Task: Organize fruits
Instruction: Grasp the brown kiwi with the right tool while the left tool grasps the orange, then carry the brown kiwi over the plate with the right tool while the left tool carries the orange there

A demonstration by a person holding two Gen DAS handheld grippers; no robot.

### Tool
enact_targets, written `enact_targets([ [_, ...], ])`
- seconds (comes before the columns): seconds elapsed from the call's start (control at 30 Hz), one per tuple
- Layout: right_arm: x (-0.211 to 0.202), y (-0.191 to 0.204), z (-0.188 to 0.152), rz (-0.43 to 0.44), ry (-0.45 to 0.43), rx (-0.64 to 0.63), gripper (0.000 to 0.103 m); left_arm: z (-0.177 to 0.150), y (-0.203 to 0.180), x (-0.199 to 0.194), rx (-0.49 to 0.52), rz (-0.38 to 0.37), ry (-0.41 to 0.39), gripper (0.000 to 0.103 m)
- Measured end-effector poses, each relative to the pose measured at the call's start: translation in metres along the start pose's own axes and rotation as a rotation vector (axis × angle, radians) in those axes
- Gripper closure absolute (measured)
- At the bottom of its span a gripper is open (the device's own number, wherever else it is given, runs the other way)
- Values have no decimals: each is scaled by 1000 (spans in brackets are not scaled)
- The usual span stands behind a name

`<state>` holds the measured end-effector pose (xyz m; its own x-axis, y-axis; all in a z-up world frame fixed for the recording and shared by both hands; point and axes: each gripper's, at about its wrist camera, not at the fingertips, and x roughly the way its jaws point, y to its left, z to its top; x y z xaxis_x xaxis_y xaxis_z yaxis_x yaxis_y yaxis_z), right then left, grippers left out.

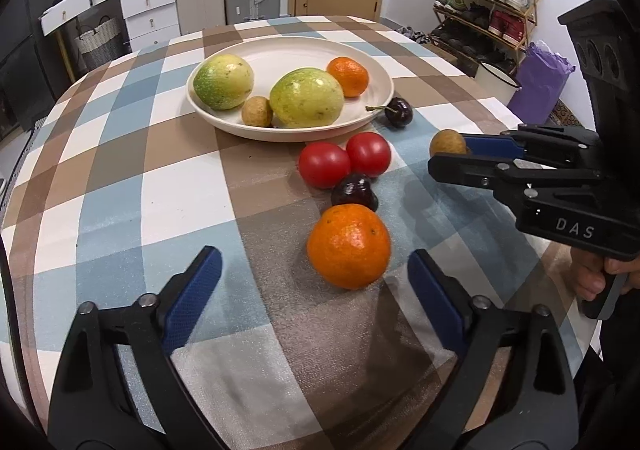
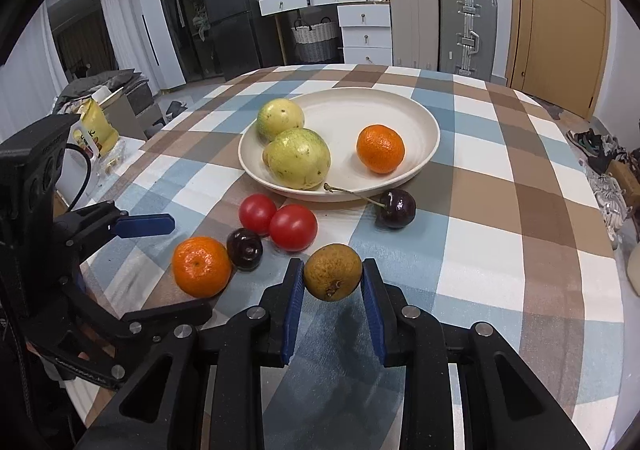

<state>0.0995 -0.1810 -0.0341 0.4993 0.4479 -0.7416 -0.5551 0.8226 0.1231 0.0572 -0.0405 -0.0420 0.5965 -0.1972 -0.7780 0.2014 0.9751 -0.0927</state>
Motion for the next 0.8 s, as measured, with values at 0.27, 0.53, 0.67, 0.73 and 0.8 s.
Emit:
enact_targets([
  [0.27,-4,-5,-1,6,-7,15,74,-2,-5,-1,20,-52,-8,53],
  [0.53,-3,-6,-2,13,-3,18,74,-3,-10,-7,41,-70,-30,64],
  [0.67,-2,-5,-2,13,-3,17,74,-3,-7,-10,24,-79,-46,65],
  [0.73,-1,-4,-2,15,-2,14,74,-3,-6,-14,17,-76,-66,65],
  [0.8,-2,-4,-2,15,-5,11,74,-1,-3,-17,4,-74,-85,65],
])
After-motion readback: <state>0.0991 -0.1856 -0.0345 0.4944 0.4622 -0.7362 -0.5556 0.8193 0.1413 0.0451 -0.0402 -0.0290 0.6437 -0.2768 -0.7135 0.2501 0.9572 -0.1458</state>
